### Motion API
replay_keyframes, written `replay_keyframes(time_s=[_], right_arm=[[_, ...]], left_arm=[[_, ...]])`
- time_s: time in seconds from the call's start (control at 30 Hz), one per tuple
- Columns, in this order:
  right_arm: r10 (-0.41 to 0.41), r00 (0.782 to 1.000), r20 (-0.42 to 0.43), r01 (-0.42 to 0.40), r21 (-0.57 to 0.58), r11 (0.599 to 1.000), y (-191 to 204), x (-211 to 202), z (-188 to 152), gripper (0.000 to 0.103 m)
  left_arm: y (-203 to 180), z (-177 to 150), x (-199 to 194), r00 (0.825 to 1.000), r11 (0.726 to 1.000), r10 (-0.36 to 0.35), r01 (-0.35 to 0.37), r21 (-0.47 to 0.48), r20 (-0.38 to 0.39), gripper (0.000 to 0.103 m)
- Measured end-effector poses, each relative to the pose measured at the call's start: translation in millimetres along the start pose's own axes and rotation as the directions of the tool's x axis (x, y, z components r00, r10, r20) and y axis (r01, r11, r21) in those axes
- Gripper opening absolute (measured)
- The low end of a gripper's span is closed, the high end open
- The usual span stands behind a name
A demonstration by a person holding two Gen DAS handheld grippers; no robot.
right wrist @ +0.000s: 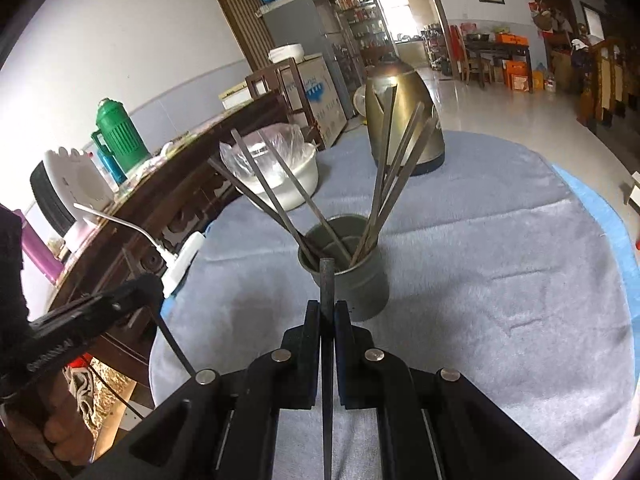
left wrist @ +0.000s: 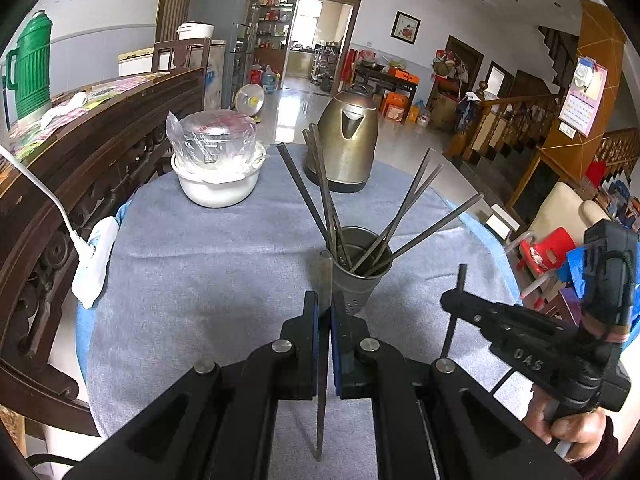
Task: Organize utensils
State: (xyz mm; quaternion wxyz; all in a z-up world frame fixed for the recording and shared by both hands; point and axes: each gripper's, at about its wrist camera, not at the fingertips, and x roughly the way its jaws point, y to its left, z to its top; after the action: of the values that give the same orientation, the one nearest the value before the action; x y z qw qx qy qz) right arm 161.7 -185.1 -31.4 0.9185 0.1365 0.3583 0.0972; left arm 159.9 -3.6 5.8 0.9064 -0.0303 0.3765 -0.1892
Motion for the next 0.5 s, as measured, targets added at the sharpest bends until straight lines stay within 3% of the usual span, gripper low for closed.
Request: replay_keyframes(time_s=[0.5], right_arm=[[0.043,0.993,0.111,-0.044,0.008,0.999,-5,-37,7,0.007]], left_arm=[[-12,2,-6,1.0,1.0,-0.004,0.004,0.011,0.014,0.006]])
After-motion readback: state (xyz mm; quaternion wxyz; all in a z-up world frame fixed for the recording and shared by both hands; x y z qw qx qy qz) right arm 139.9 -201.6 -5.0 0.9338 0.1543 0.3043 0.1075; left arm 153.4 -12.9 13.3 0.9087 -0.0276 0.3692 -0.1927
